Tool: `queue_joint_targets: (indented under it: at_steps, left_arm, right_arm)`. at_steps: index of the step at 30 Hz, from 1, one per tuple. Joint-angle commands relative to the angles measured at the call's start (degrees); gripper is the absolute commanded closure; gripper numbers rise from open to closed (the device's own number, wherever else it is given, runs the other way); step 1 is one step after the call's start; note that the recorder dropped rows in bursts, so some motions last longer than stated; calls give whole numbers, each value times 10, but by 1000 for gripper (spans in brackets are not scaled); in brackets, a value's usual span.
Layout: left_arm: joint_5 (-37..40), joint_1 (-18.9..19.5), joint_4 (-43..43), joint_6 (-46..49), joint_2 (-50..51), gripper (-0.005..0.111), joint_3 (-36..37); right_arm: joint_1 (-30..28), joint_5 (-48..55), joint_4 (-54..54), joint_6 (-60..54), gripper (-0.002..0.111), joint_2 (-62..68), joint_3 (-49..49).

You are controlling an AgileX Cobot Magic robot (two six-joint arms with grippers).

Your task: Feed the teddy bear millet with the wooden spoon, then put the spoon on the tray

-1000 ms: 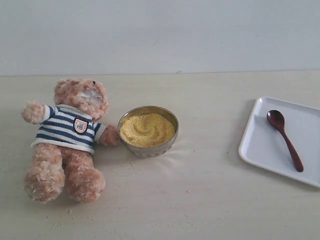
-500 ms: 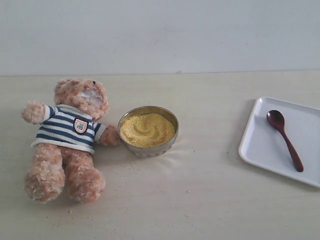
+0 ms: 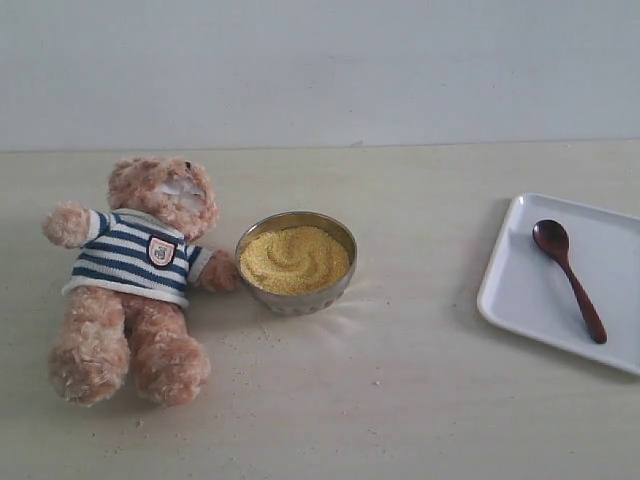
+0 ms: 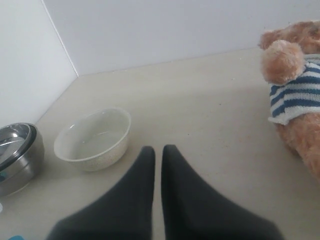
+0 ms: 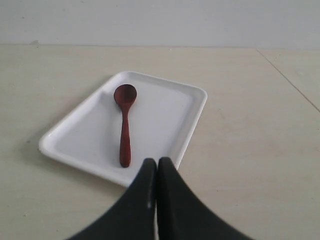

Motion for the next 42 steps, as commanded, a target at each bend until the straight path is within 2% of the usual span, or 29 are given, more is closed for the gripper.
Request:
queue_joint_targets:
  at_steps: [1,28,30,34,35,42]
  left_arm:
    - [-6,-2,1,1,-3,102,0]
    - [-6,-2,-2,1,-3,102,0]
    - [6,-2,-24,1,-3,102,0]
    - [0,-7,-200,1,-3,102,0]
    - [0,-10,-219,1,-3,102,0]
    - [0,-14,-212,1,-3,102,0]
  right_arm:
    - [-4,1,-4,2,107,-3,0]
    - [-4,-1,-4,2,107,-3,0]
    - [-4,-1,-4,2,107,-3,0]
    - [-4,-1,-4,2,107,-3,0]
    - [-4,-1,-4,2,107,-3,0]
    - [-4,-1,-4,2,107,-3,0]
